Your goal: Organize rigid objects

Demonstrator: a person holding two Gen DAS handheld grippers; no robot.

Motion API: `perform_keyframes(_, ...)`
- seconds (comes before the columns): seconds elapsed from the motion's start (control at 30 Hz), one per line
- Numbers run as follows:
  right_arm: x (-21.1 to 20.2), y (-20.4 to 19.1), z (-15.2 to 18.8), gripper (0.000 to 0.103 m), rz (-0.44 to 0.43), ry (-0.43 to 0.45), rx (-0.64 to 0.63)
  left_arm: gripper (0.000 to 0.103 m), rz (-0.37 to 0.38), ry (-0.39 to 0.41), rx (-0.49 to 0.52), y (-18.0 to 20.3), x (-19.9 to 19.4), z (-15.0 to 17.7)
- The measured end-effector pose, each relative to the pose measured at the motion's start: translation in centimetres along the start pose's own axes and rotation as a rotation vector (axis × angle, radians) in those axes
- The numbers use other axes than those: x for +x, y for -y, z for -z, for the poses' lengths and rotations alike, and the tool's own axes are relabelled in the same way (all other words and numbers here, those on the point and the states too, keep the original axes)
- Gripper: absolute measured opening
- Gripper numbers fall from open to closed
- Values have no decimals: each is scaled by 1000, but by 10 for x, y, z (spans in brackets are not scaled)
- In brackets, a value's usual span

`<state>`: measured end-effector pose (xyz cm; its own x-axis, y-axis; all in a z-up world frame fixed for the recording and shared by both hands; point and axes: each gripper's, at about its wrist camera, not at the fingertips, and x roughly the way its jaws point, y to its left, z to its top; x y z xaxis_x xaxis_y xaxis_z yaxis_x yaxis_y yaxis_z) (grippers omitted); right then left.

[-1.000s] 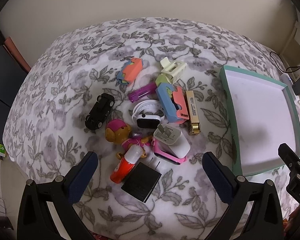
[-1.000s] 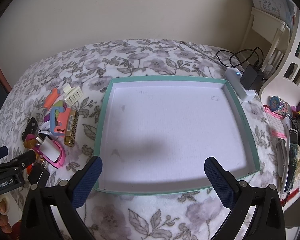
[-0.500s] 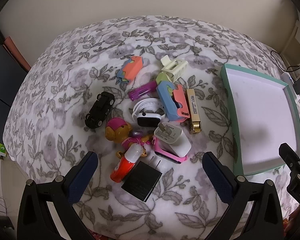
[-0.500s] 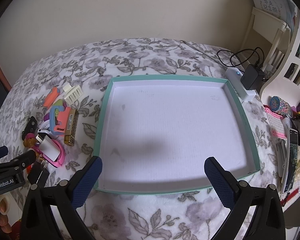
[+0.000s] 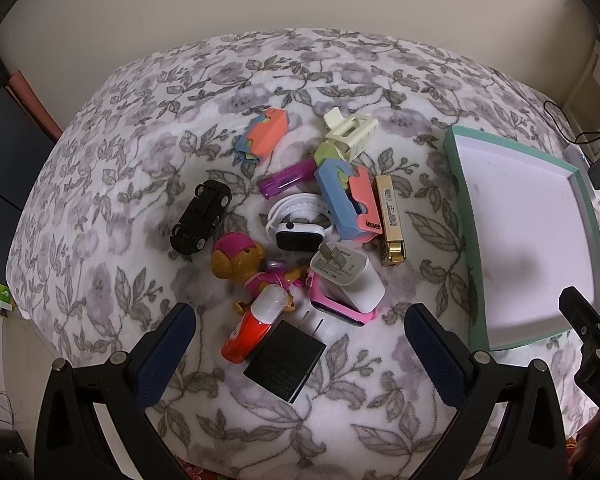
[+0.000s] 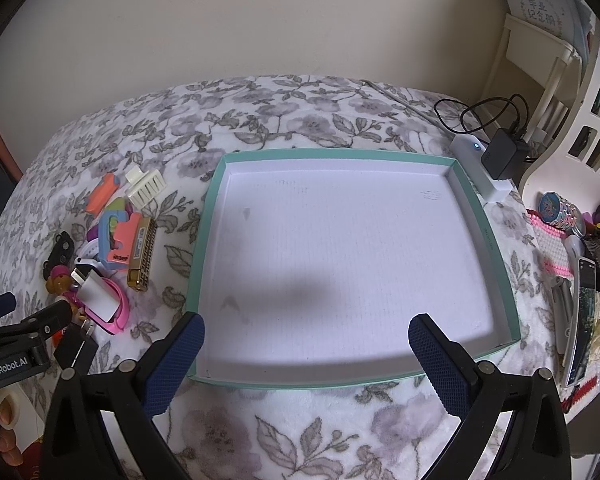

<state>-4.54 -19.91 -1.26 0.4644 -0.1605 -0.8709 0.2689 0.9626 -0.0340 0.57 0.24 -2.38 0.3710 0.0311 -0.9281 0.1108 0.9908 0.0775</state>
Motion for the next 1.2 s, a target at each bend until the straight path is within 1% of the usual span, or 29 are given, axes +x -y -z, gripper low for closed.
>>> perform_keyframes(0.43, 1, -1, 0, 103, -1, -5, -6, 103, 9, -6, -8, -2, 2, 2)
perform_keyframes(0.5, -2, -3, -1, 103, -23, 12, -9, 103, 34, -7, -28, -7, 2, 1)
perform_keyframes(0.57, -7, -8, -2, 103, -56, 42, -24, 103, 47, -2, -75, -19, 1, -2)
perform_keyframes(0.6, -9, -12, -3, 103, -73, 52, -36, 103, 34, 3, -87, -26, 1, -3)
perform_keyframes(0.67, -10, -24, -4, 103, -112, 58, -67, 103, -18, 8, -103, -38, 3, -6)
perform_keyframes(0.7, -9, -30, -5, 103, -134, 55, -83, 103, -28, 6, -113, -45, 4, -6)
perform_keyframes(0.77, -6, -45, -6, 103, -177, 42, -116, 103, -23, -8, -144, -59, 8, -5)
perform_keyframes(0.87, 3, -70, -6, 103, -223, 11, -170, 103, -24, -31, -158, -73, 17, -2)
perform_keyframes(1.0, 13, -98, -3, 103, -258, -14, -225, 103, -25, -55, -165, -82, 27, -2)
perform_keyframes(1.2, 28, -123, -7, 103, -294, -29, -271, 103, 18, -73, -166, -85, 35, 2)
